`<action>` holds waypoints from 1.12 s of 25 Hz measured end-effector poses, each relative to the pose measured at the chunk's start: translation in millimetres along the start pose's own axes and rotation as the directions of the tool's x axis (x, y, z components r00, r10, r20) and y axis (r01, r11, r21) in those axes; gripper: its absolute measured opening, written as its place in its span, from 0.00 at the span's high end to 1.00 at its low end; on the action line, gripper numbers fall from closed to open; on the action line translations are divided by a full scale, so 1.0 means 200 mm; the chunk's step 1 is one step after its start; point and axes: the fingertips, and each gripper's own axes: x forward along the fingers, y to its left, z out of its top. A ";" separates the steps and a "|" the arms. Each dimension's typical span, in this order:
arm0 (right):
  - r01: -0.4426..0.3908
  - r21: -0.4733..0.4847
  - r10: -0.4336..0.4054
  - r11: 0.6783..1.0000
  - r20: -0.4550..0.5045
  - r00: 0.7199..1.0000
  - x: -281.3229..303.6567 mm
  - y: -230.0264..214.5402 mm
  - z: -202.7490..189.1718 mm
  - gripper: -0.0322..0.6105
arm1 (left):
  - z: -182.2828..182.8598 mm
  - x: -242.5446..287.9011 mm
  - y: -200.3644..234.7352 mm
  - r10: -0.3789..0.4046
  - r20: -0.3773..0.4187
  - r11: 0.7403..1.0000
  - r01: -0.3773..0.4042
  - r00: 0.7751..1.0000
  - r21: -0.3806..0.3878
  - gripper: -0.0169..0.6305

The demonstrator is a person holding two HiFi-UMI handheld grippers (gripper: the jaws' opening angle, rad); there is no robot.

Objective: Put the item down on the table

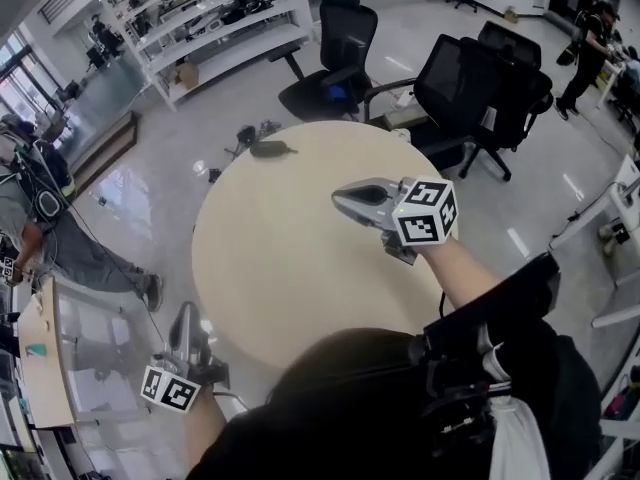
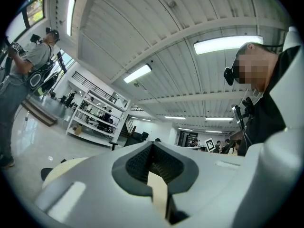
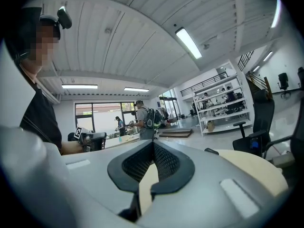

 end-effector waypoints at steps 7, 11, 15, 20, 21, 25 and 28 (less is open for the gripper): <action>-0.035 -0.017 0.034 0.999 -0.054 0.998 -0.49 -0.07 -0.12 0.93 | -0.16 0.21 -0.53 -0.037 -0.047 0.999 0.038 0.998 0.028 0.98; -0.030 0.001 0.030 1.000 -0.044 0.999 -0.67 -0.11 -0.14 0.93 | -0.21 0.29 -0.75 -0.065 -0.080 0.997 0.068 0.995 0.046 0.97; -0.016 0.002 0.016 1.000 -0.049 0.999 -0.72 -0.11 -0.18 0.93 | -0.24 0.32 -0.80 -0.074 -0.087 0.996 0.078 0.993 0.048 0.97; 0.019 -0.024 -0.019 1.000 -0.015 1.000 -0.68 -0.02 -0.14 0.93 | -0.21 0.30 -0.73 -0.111 -0.078 0.992 0.115 0.991 0.046 0.97; 0.032 -0.024 -0.032 0.999 -0.006 0.999 -0.67 0.01 -0.14 0.93 | -0.21 0.29 -0.71 -0.122 -0.080 0.991 0.126 0.989 0.041 0.97; 0.057 0.003 -0.057 0.998 -0.001 0.998 -0.56 0.09 -0.21 0.93 | -0.21 0.24 -0.59 -0.146 -0.087 0.989 0.149 0.985 0.026 0.97; 0.049 0.017 -0.049 0.999 0.001 0.999 -0.44 0.15 -0.23 0.93 | -0.18 0.21 -0.48 -0.146 -0.083 0.989 0.147 0.986 0.006 0.97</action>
